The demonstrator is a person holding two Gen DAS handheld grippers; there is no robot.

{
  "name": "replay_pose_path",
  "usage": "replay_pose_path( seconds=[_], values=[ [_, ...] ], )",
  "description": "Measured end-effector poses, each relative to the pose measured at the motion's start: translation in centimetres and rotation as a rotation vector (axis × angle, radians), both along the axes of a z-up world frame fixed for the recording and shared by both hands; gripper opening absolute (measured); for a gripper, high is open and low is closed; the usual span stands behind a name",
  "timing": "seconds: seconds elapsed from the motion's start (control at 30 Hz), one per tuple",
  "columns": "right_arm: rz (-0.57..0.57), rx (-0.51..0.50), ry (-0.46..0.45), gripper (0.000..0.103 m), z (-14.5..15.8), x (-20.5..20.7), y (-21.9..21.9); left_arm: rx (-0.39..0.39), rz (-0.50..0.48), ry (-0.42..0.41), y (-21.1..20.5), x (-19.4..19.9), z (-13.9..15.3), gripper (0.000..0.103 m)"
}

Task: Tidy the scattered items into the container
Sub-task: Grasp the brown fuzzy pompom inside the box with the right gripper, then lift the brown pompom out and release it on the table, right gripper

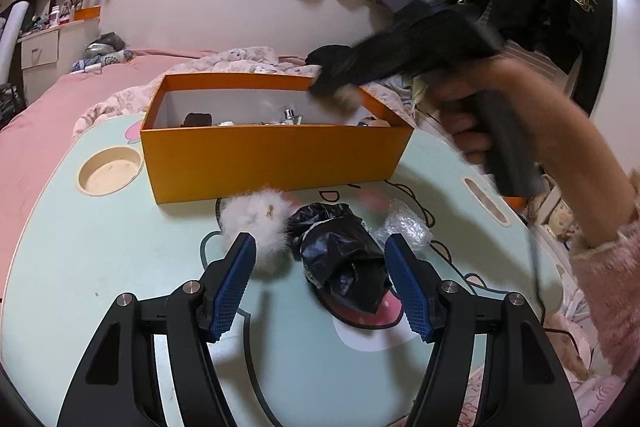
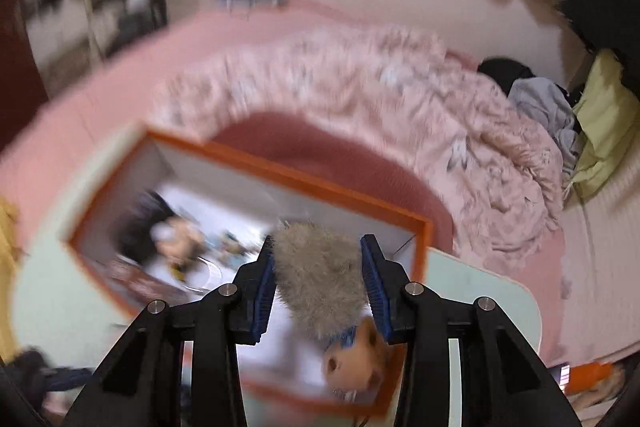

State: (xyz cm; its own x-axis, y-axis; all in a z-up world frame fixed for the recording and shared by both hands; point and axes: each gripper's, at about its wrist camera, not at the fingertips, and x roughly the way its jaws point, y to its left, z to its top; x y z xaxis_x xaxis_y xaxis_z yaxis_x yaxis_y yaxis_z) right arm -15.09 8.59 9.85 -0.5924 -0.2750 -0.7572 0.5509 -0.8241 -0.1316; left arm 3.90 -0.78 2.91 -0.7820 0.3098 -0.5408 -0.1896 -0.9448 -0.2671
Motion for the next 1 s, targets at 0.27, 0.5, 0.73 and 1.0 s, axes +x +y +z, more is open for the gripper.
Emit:
replay_pose_path(
  seconds=[0.27, 0.5, 0.73, 1.0],
  values=[
    [-0.034, -0.252, 0.028, 0.040, 2.3, 7.7, 9.6, -0.004, 0.001, -0.016, 0.1, -0.1, -0.2, 0.067],
    [-0.144, -0.222, -0.073, 0.040, -5.1, 10.4, 12.7, -0.017, -0.004, -0.024, 0.3, -0.3, -0.3, 0.067],
    [-0.115, -0.141, -0.046, 0.039, -8.1, 10.9, 8.2, -0.008, 0.017, 0.004, -0.3, 0.3, 0.0, 0.067],
    [-0.109, -0.200, 0.009, 0.054, -7.4, 11.9, 8.9, 0.004, 0.029, 0.019, -0.5, 0.5, 0.3, 0.067]
  ],
)
